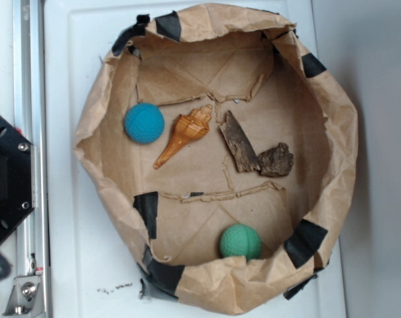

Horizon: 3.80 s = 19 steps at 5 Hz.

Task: Grab the blue ball.

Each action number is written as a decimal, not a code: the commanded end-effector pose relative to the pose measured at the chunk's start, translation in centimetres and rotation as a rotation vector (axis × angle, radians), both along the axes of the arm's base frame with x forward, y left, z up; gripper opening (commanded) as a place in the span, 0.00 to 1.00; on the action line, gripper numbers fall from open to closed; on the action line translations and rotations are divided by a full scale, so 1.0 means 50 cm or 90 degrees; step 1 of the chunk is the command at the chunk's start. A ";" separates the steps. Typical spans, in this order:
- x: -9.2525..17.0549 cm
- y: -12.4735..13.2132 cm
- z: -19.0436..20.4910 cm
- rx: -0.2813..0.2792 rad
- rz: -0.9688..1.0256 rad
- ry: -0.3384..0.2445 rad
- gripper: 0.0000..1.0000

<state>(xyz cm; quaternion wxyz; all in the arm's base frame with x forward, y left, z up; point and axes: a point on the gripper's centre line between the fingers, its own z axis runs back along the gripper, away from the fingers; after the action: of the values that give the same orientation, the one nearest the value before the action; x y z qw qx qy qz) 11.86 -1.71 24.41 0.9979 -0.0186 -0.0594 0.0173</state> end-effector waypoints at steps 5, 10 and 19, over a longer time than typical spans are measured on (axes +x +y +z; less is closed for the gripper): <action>0.236 0.056 -0.141 0.088 -0.206 -0.015 1.00; 0.203 0.085 -0.331 0.052 -0.257 0.072 1.00; 0.157 0.117 -0.447 0.033 -0.245 0.102 0.00</action>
<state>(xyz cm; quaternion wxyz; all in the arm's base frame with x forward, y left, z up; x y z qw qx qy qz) 19.76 3.68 1.58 0.9819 -0.0066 0.0344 -0.1859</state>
